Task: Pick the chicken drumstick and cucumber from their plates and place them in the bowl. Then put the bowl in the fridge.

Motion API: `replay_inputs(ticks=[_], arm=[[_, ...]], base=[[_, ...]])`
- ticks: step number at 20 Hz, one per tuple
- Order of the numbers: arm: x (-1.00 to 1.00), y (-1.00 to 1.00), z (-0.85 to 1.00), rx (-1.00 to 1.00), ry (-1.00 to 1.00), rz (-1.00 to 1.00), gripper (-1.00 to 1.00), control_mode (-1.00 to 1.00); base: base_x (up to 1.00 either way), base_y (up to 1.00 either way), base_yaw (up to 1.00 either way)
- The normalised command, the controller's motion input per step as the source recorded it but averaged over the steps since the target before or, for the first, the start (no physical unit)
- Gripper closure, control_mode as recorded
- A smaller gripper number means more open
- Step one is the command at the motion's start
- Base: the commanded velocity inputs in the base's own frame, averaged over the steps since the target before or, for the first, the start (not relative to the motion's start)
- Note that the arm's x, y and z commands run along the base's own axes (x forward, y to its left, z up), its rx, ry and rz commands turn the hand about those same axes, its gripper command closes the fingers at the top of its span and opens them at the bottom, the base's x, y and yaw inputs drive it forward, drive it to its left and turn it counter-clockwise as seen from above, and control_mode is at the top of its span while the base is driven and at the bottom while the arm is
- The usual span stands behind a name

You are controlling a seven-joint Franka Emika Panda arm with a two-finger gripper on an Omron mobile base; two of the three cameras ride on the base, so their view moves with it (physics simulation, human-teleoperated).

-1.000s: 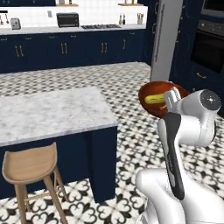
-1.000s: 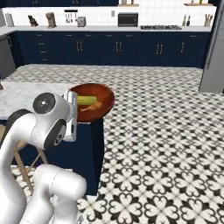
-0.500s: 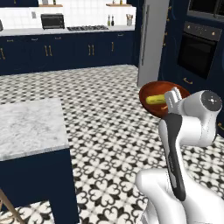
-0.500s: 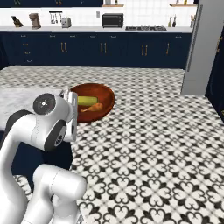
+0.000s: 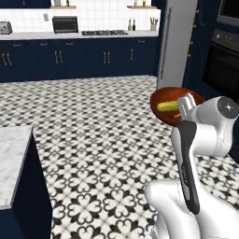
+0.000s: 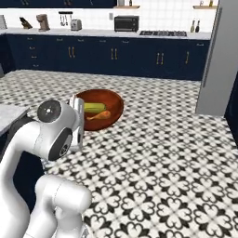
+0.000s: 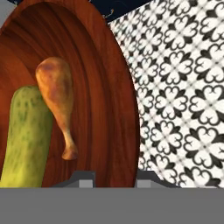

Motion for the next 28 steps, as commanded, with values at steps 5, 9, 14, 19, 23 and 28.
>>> replay_inputs(ticks=[5, 9, 14, 19, 23, 28], arm=[[0.0, 0.0, 0.0, 0.0, 0.0, 0.0, 1.0, 1.0], [0.0, 0.0, 0.0, 0.0, 0.0, 0.0, 1.0, 1.0], [0.0, 0.0, 0.0, 0.0, 0.0, 0.0, 1.0, 1.0], [0.0, 0.0, 0.0, 0.0, 0.0, 0.0, 1.0, 1.0], [0.0, 0.0, 0.0, 0.0, 0.0, 0.0, 1.0, 1.0], [0.0, 0.0, 0.0, 0.0, 0.0, 0.0, 1.0, 1.0]], base=[[1.0, -0.73, 0.3], [1.0, -0.58, 0.28], [1.0, -0.47, 0.25], [1.0, -0.41, 0.23], [1.0, -0.4, 0.22], [1.0, -0.34, 0.13]])
